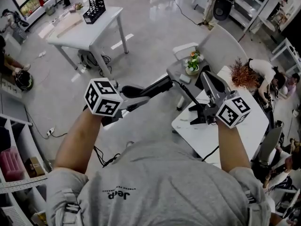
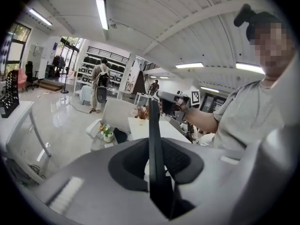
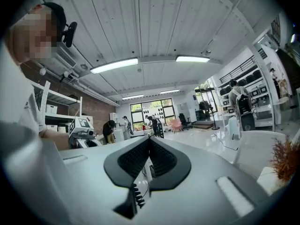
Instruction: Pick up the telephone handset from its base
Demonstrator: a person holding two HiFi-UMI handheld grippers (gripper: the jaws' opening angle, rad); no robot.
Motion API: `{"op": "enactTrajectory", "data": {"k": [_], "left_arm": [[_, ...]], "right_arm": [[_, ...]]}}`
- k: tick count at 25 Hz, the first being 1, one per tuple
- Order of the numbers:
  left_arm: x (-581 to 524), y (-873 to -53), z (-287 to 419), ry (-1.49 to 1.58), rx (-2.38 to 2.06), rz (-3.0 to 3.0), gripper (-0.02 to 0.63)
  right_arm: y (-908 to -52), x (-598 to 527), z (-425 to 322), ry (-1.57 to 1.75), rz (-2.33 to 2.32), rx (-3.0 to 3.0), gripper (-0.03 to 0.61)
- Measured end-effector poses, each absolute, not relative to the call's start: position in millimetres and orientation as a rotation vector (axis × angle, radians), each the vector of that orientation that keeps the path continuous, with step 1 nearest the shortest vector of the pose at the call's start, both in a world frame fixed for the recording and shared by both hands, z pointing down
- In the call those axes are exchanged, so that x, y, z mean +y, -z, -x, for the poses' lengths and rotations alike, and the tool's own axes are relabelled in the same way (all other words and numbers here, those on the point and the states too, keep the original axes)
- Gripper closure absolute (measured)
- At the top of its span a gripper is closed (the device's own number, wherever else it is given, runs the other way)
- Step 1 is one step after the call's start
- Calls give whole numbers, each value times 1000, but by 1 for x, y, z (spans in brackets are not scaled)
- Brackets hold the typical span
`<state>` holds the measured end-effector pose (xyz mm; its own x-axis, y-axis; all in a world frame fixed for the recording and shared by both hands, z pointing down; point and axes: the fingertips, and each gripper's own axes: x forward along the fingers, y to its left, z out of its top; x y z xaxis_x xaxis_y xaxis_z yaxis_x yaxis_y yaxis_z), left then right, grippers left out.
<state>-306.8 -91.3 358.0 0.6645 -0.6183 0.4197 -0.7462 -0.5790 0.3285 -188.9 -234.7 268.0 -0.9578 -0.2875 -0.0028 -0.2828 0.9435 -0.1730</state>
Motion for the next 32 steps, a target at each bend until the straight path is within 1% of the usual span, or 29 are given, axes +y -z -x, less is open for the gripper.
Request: {"op": "enactTrajectory", "data": {"k": [5, 14, 22, 32], "left_arm": [[-66, -363, 338, -346, -1117, -2366, 477], [-41, -372, 364, -350, -1177, -2334, 477], [-44, -376, 374, -299, -1208, -2331, 476], [-53, -374, 373, -292, -1187, -2347, 477]], "right_arm": [[-280, -222, 222, 275, 357, 3120, 574], [-310, -211, 251, 284, 290, 3203, 574], [-328, -212, 258, 293, 286, 3251, 574], [-330, -220, 253, 296, 323, 3253, 574]]}}
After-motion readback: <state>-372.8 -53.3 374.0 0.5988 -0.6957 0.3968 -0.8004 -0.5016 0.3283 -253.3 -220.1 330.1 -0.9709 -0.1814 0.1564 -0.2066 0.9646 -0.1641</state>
